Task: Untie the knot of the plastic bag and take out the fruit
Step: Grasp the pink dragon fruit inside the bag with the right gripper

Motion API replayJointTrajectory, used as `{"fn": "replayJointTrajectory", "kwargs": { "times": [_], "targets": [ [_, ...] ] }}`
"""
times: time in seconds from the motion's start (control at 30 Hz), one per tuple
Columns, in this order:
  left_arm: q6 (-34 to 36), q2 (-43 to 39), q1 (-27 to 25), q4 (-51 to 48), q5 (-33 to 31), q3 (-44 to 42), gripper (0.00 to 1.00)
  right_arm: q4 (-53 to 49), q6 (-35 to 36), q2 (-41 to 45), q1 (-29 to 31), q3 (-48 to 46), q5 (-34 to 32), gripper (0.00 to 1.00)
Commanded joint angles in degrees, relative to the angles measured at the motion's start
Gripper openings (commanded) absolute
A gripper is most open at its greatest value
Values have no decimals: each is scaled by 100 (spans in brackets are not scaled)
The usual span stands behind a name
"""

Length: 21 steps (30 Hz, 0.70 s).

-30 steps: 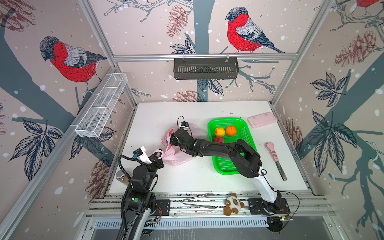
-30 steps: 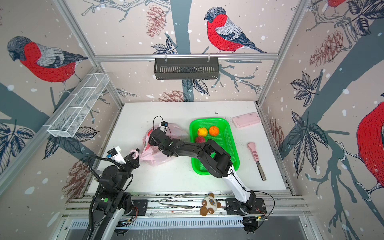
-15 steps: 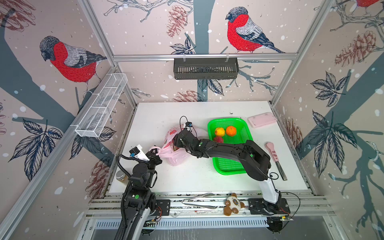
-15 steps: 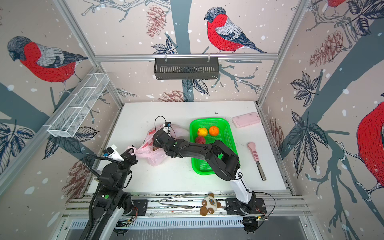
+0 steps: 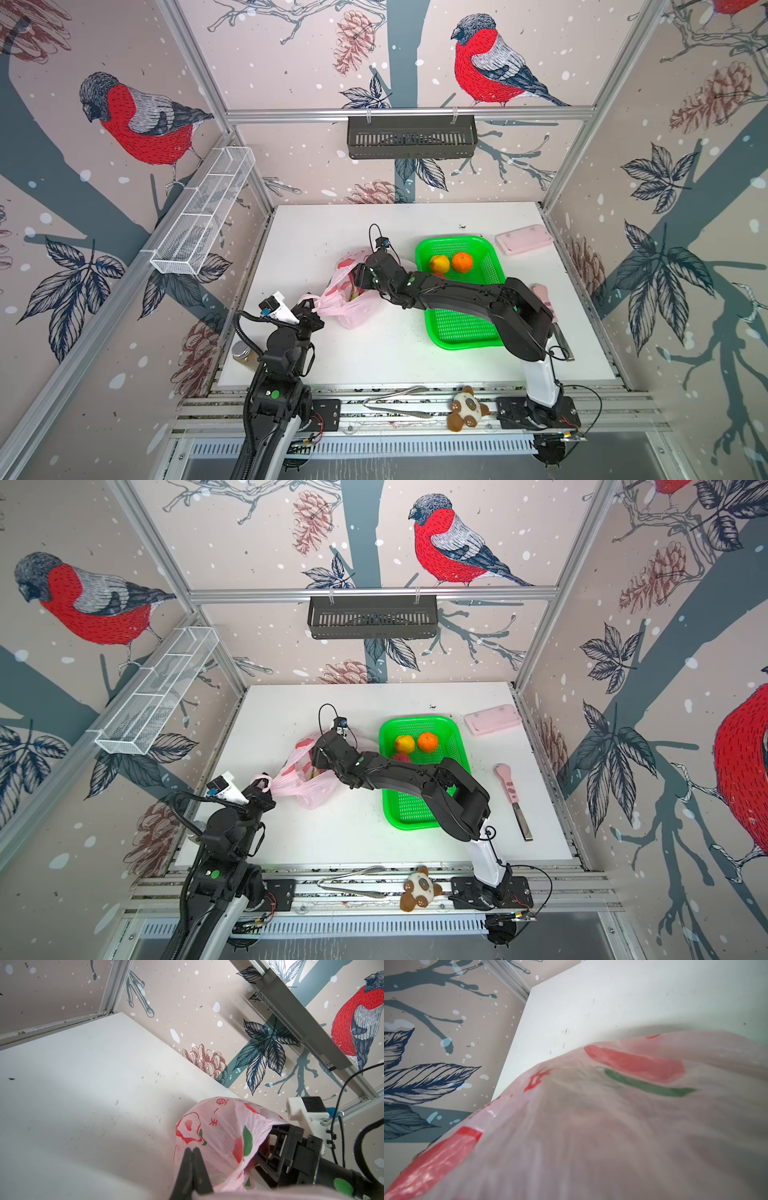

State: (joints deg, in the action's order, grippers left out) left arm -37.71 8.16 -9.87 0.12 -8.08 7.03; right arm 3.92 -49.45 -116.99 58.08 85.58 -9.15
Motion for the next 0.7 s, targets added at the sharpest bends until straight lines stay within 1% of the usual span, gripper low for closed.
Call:
{"fn": "replayJointTrajectory", "kwargs": {
  "times": [0.0,0.13,0.27,0.5,0.67],
  "targets": [
    [-100,75,2,474,-79,-26,0,177,103,53,15,82,591,22],
    [-163,116,2,531,22,-52,0,233,93,187,31,82,604,22],
    [-292,50,2,447,104,-140,0,147,207,277,100,193,272,22],
    [-416,-333,2,163,100,-239,0,171,173,326,56,281,57,22],
    [-395,-537,2,-43,27,-195,0,43,324,356,-5,437,-168,22]
  ]
}}
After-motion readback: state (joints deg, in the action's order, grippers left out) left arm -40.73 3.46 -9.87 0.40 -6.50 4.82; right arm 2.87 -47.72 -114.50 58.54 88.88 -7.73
